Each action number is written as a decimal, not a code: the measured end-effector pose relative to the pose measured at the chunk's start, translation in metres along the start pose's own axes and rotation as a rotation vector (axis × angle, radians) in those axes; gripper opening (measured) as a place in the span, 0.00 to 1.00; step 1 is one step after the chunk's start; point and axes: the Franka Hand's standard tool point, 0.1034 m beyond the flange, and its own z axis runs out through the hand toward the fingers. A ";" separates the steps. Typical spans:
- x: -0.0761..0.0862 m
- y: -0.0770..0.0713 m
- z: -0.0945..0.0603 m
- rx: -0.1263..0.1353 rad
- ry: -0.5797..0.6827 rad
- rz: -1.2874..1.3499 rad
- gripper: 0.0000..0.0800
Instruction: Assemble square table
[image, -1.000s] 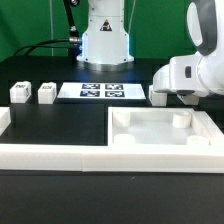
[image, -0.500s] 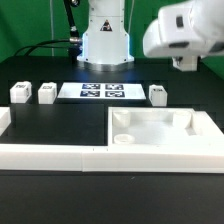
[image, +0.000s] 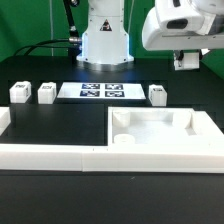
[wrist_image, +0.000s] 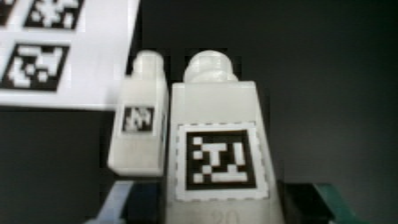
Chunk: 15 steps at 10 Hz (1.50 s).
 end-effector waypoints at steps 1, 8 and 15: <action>0.009 0.008 -0.037 0.004 0.073 -0.020 0.36; 0.039 0.016 -0.080 0.021 0.571 -0.044 0.36; 0.080 0.044 -0.168 -0.007 1.068 -0.099 0.36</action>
Offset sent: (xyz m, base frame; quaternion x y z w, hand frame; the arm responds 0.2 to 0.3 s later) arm 0.0000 0.0000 0.0000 0.0000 0.1938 0.0000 0.9810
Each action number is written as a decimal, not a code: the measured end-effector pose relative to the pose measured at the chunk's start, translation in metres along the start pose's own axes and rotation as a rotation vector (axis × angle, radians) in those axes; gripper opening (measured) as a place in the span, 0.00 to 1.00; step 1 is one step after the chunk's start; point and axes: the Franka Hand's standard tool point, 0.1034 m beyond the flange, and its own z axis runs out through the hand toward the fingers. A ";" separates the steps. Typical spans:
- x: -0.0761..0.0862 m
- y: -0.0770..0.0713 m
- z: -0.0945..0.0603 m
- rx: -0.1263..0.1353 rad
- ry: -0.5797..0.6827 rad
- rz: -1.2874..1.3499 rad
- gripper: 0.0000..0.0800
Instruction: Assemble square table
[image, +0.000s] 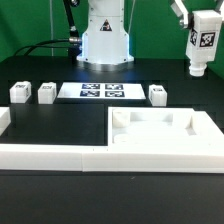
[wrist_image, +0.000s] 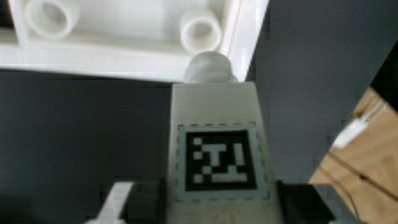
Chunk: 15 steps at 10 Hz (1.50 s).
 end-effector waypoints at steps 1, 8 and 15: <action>0.001 0.001 0.000 -0.005 0.041 0.000 0.36; -0.012 -0.006 0.058 -0.005 0.103 -0.008 0.36; -0.022 -0.004 0.086 -0.007 0.089 -0.007 0.36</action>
Offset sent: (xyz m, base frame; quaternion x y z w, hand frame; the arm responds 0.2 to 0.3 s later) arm 0.0000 0.0000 0.0000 0.0000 0.0000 0.0000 1.0000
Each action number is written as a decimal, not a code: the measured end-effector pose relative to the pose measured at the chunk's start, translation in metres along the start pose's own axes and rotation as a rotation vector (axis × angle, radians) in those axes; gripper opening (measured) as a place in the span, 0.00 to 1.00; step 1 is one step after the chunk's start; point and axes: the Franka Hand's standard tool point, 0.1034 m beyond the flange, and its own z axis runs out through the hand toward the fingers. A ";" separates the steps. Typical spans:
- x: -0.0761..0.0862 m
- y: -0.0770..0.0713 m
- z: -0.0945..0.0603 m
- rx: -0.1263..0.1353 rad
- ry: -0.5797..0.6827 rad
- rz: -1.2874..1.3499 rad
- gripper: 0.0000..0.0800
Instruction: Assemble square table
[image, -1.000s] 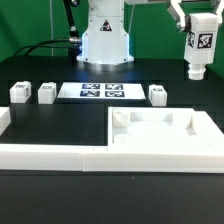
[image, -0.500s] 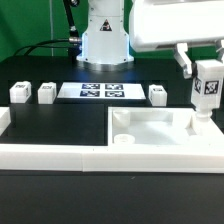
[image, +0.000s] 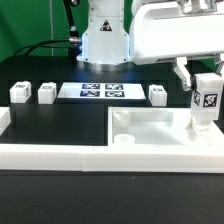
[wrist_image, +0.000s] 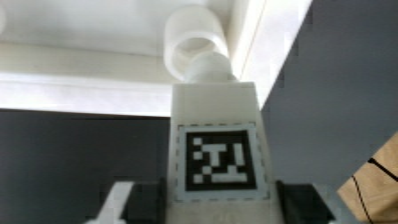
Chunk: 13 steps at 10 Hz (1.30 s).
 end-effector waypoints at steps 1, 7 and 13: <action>-0.003 0.000 0.004 0.000 -0.006 0.001 0.36; -0.013 0.003 0.017 -0.003 -0.021 0.004 0.36; -0.012 0.002 0.019 -0.013 0.054 0.016 0.36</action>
Offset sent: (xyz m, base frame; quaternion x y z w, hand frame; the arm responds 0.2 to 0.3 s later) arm 0.0035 -0.0045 -0.0104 -0.0067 0.0058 0.0012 1.0000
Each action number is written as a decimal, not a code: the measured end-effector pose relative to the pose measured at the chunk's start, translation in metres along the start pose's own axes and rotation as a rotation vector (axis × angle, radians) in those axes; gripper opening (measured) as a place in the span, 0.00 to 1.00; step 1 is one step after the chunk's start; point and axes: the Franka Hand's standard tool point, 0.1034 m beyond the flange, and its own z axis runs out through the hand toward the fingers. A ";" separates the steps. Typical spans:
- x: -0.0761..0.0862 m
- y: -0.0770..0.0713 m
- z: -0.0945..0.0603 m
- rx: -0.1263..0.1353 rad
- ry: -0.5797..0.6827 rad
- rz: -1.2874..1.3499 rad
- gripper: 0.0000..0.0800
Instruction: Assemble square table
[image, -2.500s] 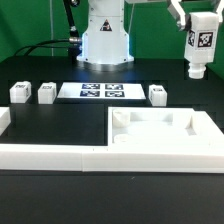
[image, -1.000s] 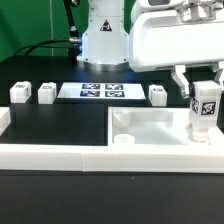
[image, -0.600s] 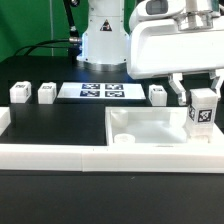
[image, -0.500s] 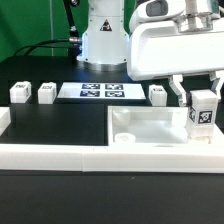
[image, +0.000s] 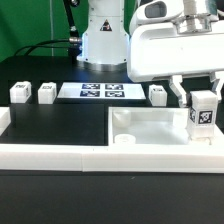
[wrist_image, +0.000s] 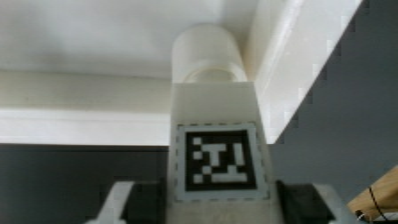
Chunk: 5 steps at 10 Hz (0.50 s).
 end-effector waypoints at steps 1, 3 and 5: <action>0.000 0.000 0.000 0.000 0.000 -0.001 0.46; 0.000 0.000 0.000 0.000 0.000 -0.005 0.63; 0.000 0.000 0.000 0.000 0.000 -0.008 0.80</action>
Offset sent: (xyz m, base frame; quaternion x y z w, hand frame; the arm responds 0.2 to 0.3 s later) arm 0.0000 0.0000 0.0000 0.0000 0.0000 0.0000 1.0000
